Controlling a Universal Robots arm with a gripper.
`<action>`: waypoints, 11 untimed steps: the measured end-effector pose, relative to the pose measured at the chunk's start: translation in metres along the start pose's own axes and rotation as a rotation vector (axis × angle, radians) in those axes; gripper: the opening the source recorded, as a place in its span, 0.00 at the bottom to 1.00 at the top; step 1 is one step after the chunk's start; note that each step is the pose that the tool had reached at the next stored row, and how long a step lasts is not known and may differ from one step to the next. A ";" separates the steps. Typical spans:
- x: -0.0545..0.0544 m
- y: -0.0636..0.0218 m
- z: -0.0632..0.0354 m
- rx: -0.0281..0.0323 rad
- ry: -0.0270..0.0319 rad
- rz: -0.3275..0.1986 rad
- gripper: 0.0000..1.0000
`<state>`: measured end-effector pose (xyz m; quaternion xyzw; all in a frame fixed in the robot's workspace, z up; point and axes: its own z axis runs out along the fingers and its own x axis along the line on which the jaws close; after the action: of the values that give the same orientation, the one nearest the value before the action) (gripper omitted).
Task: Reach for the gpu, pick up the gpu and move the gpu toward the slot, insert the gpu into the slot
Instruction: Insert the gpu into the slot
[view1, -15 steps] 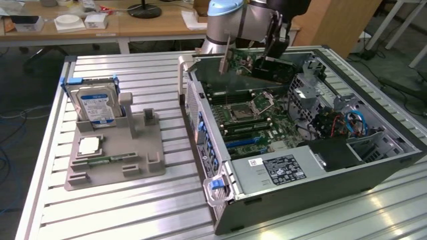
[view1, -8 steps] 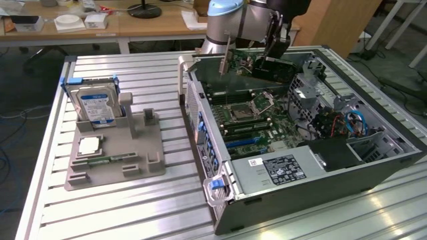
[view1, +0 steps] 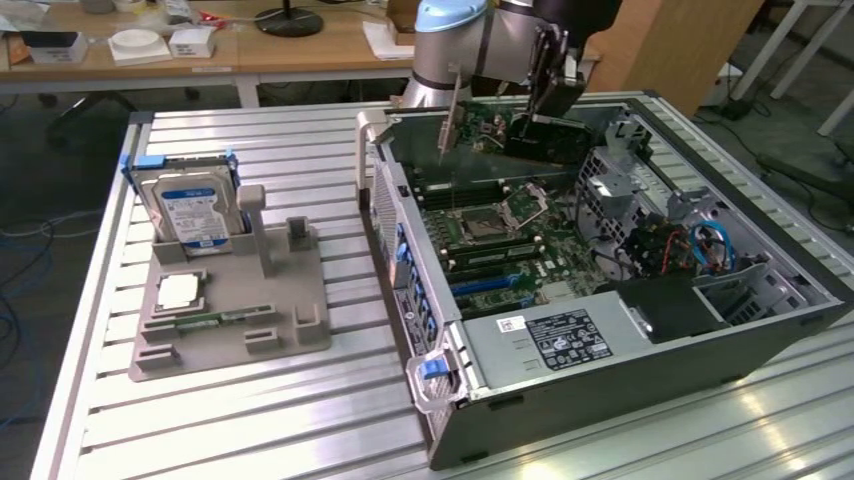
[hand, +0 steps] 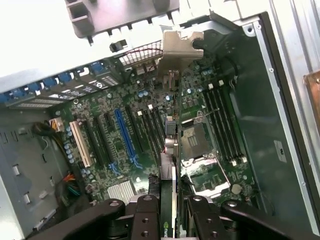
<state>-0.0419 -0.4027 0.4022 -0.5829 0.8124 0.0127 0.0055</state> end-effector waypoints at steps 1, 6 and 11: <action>0.000 0.0000 0.0004 0.0000 0.0002 -0.016 0.26; 0.000 -0.0001 0.0030 0.0118 -0.0031 -0.079 0.26; 0.001 -0.0003 0.0059 0.0240 -0.0069 -0.134 0.26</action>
<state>-0.0418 -0.4033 0.3963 -0.6358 0.7717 0.0046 0.0162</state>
